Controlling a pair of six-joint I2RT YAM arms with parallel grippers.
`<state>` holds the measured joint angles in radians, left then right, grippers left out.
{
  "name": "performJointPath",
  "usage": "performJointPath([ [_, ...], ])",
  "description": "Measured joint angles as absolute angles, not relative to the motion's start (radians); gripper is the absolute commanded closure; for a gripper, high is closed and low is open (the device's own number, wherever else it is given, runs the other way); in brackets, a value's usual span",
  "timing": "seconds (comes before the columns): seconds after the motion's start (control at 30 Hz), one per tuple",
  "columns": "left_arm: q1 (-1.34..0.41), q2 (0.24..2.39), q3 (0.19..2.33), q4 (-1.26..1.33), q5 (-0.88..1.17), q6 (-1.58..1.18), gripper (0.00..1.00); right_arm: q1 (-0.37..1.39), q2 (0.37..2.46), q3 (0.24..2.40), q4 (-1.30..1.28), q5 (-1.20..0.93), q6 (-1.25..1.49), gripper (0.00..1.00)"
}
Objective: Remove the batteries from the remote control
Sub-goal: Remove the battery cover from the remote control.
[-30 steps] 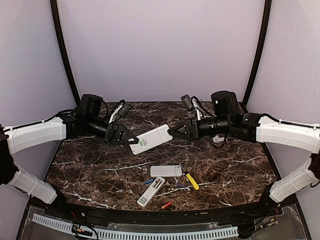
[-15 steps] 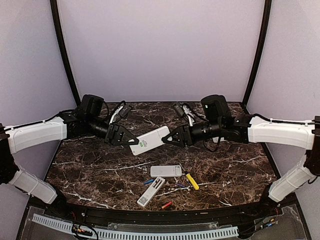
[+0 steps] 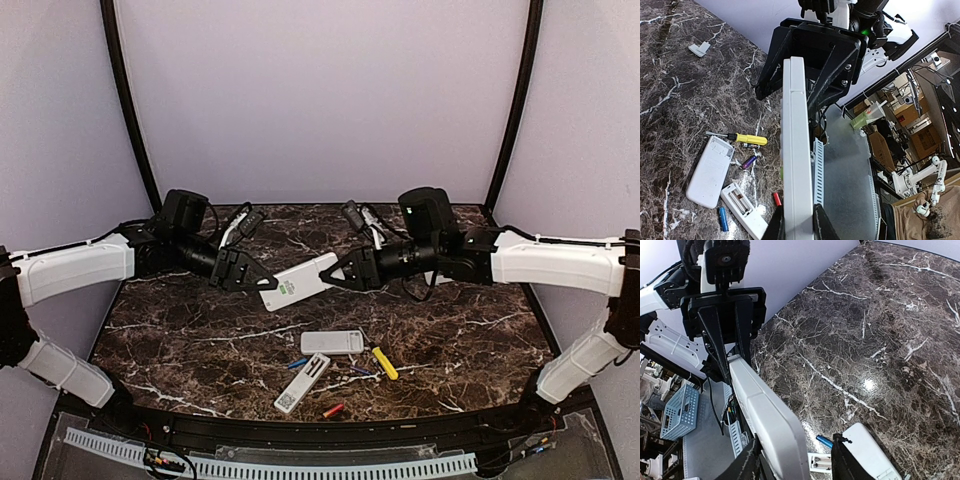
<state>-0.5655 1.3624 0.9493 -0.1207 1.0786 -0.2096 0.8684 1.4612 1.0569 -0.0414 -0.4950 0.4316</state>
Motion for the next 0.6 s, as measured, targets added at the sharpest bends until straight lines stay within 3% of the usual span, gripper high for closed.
performJointPath([
  [0.43,-0.566,1.365,0.950,-0.121,1.069,-0.210,1.00,0.870,1.435,1.058,-0.065,-0.446,0.436,0.70],
  [0.6,-0.566,1.365,0.950,-0.120,1.072,-0.210,1.00,0.865,1.417,1.056,-0.068,-0.440,0.440,0.79],
])
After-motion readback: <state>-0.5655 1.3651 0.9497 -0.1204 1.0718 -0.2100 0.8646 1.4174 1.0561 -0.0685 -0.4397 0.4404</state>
